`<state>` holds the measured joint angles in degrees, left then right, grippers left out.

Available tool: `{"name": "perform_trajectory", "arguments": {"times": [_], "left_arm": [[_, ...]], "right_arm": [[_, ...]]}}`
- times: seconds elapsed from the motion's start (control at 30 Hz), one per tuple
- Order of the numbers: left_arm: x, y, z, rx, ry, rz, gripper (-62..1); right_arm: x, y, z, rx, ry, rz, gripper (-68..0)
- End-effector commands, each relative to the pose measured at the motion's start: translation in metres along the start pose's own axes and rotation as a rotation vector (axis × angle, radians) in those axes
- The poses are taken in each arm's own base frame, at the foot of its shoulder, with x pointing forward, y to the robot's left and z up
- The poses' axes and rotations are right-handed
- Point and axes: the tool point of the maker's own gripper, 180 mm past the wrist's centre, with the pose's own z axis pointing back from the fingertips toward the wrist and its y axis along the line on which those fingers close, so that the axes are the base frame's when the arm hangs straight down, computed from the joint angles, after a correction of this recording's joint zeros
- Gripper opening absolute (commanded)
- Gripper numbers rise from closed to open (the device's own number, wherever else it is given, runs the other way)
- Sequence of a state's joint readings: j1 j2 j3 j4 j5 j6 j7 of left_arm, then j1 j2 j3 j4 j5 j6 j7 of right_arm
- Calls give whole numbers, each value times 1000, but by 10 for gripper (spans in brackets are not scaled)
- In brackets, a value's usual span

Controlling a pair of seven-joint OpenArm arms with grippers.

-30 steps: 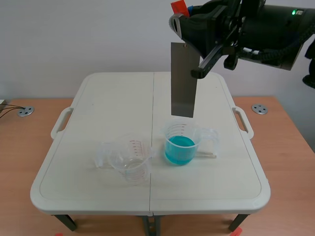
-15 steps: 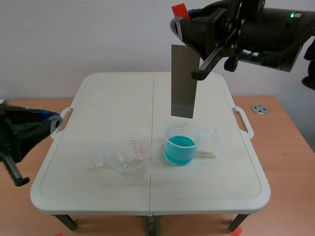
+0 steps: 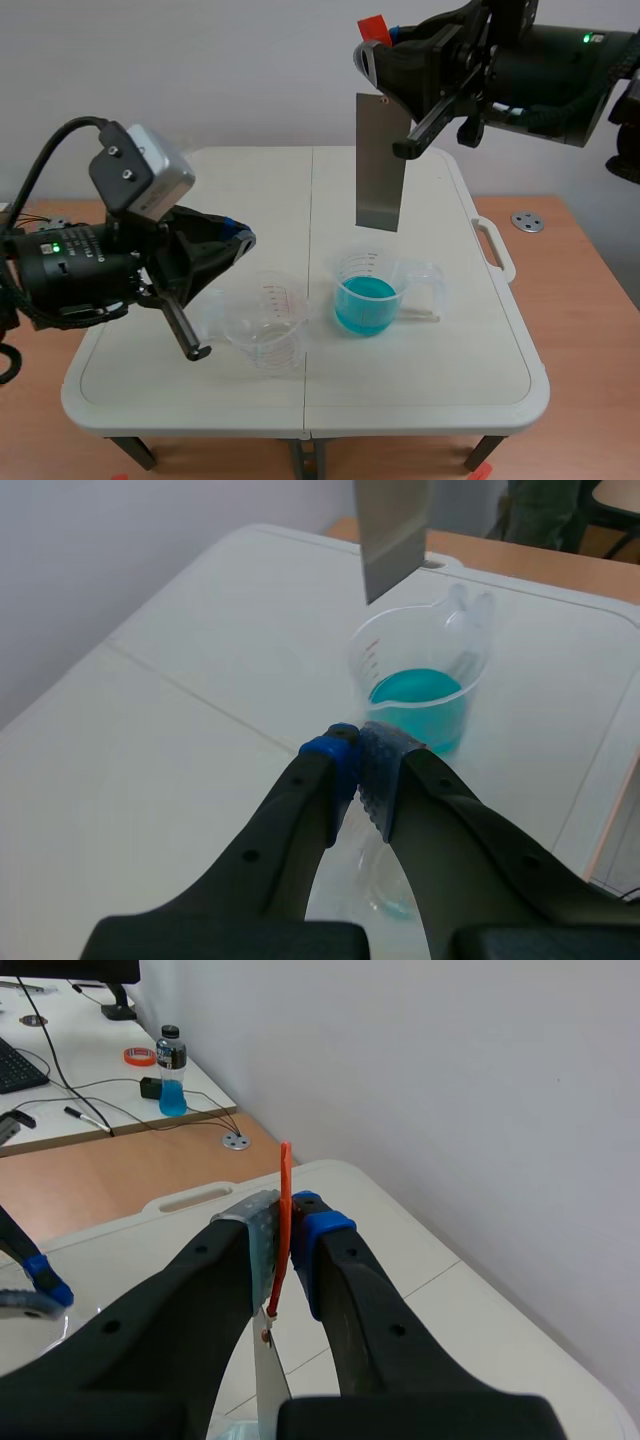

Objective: Hold the metal plate by the orange handle, dip it into the blue solution, take it out and point at it, then put the plate back in the beaker on the left.
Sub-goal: 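Point at the plate with the left hand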

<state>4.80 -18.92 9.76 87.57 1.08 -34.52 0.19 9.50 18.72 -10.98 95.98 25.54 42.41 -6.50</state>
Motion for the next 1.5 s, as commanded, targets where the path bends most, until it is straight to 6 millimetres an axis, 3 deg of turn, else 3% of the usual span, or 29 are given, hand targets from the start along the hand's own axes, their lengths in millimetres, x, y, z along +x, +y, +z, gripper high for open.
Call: {"name": "perform_trajectory", "arguments": {"times": [0.0, 0.23, 0.4, 0.63, 1.03, 1.47], "left_arm": [[7, 0, -4, 1, -21, -4, -594], [21, -18, -25, -49, -46, -41, -594], [17, -23, -43, -69, -27, -57, -594], [7, -3, -63, -6, -4, -38, -594], [-9, 19, -75, 31, 38, -24, -594], [-8, 19, -77, 32, 35, -25, -594]], "right_arm": [[15, -2, -1, 6, -48, 13, -664], [14, -2, -1, 6, -47, 13, -664], [14, -2, -1, 6, -47, 13, -664], [14, -2, -1, 6, -47, 12, -664], [14, -2, -1, 6, -47, 12, -664], [14, -2, -1, 6, -47, 12, -664]]}}
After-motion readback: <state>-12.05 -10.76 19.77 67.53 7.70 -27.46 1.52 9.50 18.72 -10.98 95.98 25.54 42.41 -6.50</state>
